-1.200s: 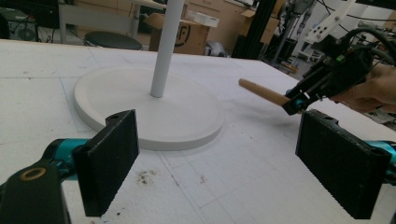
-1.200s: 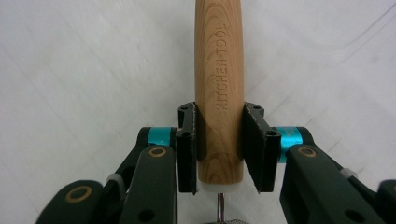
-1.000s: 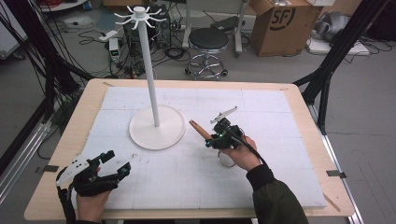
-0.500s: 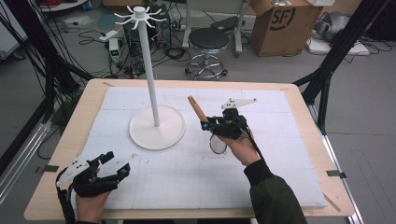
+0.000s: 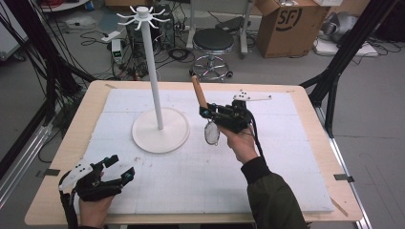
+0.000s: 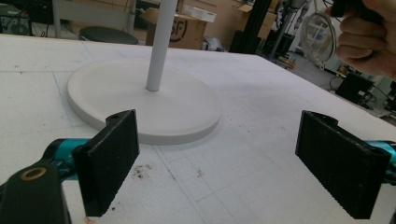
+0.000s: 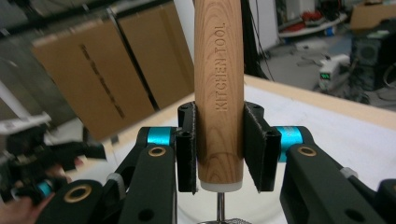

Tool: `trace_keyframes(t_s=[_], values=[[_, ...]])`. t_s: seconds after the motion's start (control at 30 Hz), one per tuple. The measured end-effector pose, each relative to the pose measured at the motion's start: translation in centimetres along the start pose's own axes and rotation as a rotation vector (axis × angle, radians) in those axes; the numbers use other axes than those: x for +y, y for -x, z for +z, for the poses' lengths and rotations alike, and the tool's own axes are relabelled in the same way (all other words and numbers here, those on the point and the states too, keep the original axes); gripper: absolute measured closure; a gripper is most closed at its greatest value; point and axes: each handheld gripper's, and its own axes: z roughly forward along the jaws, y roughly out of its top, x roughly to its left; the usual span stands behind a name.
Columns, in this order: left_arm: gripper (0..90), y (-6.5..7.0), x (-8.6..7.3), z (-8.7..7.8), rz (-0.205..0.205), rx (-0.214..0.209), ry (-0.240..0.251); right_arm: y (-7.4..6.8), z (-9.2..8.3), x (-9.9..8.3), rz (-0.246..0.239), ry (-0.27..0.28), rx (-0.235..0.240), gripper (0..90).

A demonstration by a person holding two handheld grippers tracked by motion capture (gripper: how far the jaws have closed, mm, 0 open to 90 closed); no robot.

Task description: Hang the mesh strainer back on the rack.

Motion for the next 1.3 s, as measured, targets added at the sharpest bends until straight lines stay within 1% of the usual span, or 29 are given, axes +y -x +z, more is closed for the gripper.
trace_keyframes(t_s=[0.03, 0.07, 0.13, 0.2, 0.3, 0.37, 0.4, 0.43, 0.5, 0.57, 0.6, 0.77, 0.8, 0.97, 1.17, 1.23, 1.27, 1.3], values=[[14.0, 0.0, 0.0, 0.0, 0.0, 0.0, 0.001, 0.0, 0.1, 0.1, 0.004, 0.012, 0.011, 68.5], [14.0, 0.0, 0.0, 0.0, 0.0, -0.001, 0.001, 0.0, 0.2, 0.3, 0.02, 0.026, 0.023, 68.6], [14.0, 0.0, 0.0, 0.0, 0.002, -0.001, -0.002, 0.1, 0.5, 0.6, 0.035, 0.05, 0.038, 68.6], [14.0, 0.0, -0.1, 0.1, -0.003, -0.005, -0.003, 0.2, 0.9, 0.9, 0.061, 0.065, 0.059, 68.6], [14.0, 0.0, -0.1, 0.1, 0.005, 0.002, -0.008, 0.1, 1.6, 1.4, 0.077, 0.095, 0.09, 68.6], [14.0, 0.0, -0.2, 0.1, 0.004, 0.001, -0.01, 0.0, 2.0, 1.9, 0.073, 0.138, 0.111, 68.6], [14.0, -0.1, -0.2, 0.0, 0.002, 0.004, -0.011, -0.2, 2.2, 2.2, 0.081, 0.15, 0.125, 68.6], [14.0, -0.1, -0.2, 0.0, 0.002, 0.006, -0.01, -0.2, 2.4, 2.4, 0.077, 0.166, 0.13, 68.6], [14.0, -0.2, -0.2, -0.1, -0.002, 0.006, -0.013, -0.4, 2.8, 3.1, 0.076, 0.179, 0.149, 68.6], [14.0, -0.1, -0.3, -0.1, -0.01, 0.007, -0.01, -0.8, 3.2, 3.8, 0.064, 0.19, 0.153, 68.5], [14.0, -0.2, -0.3, -0.1, -0.004, 0.005, -0.015, -0.9, 3.4, 4.1, 0.065, 0.195, 0.165, 68.5], [14.0, -0.1, -0.4, 0.1, -0.005, 0.002, -0.023, -1.7, 4.1, 6.0, 0.037, 0.22, 0.177, 68.6], [14.0, -0.1, -0.4, 0.1, 0.0, 0.0, -0.028, -1.9, 4.2, 6.4, 0.038, 0.228, 0.188, 68.6], [14.0, -0.1, -0.4, 0.1, -0.001, 0.001, -0.027, -2.8, 4.8, 8.1, 0.017, 0.245, 0.203, 68.5], [14.0, -0.2, -0.4, -0.2, -0.007, 0.005, -0.022, -2.3, 5.5, 9.8, 0.032, 0.269, 0.212, 68.5], [14.0, -0.3, -0.4, -0.2, -0.008, 0.005, -0.022, -2.3, 5.7, 10.1, 0.045, 0.279, 0.233, 68.5], [14.0, -0.3, -0.5, -0.2, -0.012, 0.004, -0.02, -2.3, 5.8, 10.3, 0.045, 0.273, 0.232, 68.5], [14.0, -0.4, -0.5, -0.2, -0.012, 0.002, -0.019, -2.4, 5.9, 10.4, 0.031, 0.273, 0.224, 68.6]])
